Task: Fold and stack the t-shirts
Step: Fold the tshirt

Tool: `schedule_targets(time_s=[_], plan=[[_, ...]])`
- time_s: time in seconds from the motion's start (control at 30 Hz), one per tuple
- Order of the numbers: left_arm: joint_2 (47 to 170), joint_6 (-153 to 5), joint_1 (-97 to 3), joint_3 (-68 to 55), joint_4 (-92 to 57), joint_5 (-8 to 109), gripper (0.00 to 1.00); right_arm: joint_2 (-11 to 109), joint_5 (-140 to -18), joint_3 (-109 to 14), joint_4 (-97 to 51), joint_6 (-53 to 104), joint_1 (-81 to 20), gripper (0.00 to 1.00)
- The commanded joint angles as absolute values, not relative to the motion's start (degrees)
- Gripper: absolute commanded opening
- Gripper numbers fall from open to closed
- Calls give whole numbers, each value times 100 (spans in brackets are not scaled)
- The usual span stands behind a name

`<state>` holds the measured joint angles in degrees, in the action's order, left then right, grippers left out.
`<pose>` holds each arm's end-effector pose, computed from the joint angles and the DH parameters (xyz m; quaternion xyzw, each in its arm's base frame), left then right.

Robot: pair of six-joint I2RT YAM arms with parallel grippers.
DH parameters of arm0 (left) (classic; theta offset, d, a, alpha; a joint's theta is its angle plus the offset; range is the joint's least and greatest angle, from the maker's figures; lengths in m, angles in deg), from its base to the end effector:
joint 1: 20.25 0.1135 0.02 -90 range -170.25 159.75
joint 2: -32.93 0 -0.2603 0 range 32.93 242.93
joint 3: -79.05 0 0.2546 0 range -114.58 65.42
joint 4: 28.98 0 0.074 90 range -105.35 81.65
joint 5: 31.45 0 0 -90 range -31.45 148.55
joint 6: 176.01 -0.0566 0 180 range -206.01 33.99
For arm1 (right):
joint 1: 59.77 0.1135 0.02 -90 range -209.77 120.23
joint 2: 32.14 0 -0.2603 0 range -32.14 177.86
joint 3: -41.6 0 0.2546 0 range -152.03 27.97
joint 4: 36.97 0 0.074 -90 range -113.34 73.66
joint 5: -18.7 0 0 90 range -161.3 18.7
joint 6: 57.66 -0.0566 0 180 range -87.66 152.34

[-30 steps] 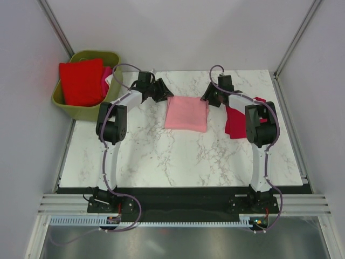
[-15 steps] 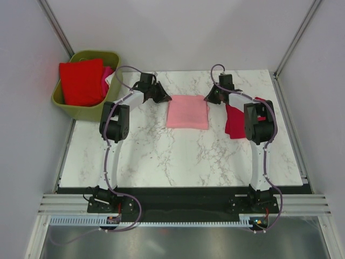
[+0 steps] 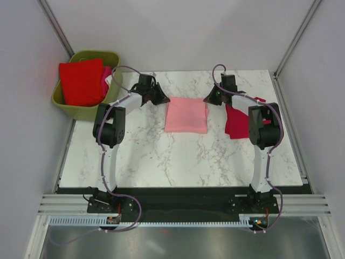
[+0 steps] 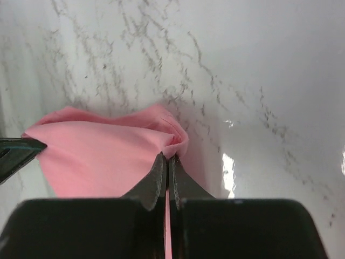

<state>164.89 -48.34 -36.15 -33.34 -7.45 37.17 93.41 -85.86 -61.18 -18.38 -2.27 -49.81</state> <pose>0.5035 -0.1649 0.1385 -0.0935 0.8929 -0.3340 0.2870 0.4927 0.1010 0.1416 0.1420 0.8942 0.2618 0.3342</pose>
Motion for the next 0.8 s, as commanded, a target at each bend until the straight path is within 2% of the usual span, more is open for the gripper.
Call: schedule_targets(time_s=[0.0,0.13,0.3,0.53,0.77], plan=[[15458,-5112,-3852,-2960,-1245,4123,2,8345,-8738,-5747,-2167,-9,-4984,0],[14641,-4998,-4168,-1977,-1647,4598,2,7266,-8484,-5158,-2070,289,-4984,0],[13665,-4875,-4503,-1325,-1895,4836,2,6262,-7790,-4604,-1517,536,-4993,0],[12830,-4787,-5564,-1219,-1930,5327,2,4672,-6921,-4138,-753,536,-5378,0],[12495,-4664,-6629,-1385,-1895,6038,2,3897,-6681,-4322,328,615,-6292,0]])
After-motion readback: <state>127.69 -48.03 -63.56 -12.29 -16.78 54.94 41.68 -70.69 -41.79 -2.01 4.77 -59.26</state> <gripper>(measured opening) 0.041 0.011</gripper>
